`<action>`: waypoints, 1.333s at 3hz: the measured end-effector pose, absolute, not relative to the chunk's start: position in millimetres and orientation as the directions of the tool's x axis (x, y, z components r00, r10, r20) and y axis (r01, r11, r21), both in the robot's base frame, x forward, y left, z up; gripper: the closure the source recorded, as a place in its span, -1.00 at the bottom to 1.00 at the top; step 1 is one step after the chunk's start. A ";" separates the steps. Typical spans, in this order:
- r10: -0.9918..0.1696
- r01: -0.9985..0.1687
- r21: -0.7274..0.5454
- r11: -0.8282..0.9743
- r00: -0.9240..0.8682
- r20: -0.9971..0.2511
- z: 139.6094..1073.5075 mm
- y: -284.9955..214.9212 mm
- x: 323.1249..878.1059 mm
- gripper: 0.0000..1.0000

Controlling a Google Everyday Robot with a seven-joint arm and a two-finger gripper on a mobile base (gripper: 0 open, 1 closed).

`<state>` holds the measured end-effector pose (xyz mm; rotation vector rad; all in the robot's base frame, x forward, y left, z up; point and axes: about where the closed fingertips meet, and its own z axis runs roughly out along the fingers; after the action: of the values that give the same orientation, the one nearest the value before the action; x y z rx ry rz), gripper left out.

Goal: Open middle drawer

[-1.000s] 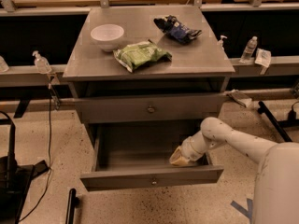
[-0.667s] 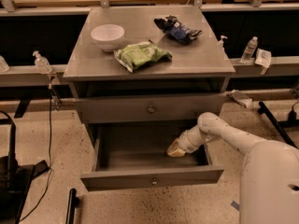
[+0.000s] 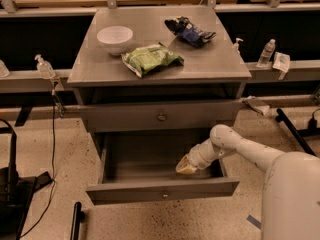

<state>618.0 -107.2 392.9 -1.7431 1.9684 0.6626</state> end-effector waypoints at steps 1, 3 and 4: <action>-0.766 -0.987 0.154 0.045 -0.133 -0.629 395.3 -88.0 574.9 1.00; -0.749 -0.980 0.196 0.034 -0.155 -0.644 399.4 -88.5 548.5 1.00; -0.748 -0.980 0.197 0.035 -0.157 -0.644 399.9 -89.2 547.3 1.00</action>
Offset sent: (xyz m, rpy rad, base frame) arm -0.0904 0.0296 0.0114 0.1162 0.1631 0.0853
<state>547.3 -89.2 399.9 -1.7506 1.9557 0.8703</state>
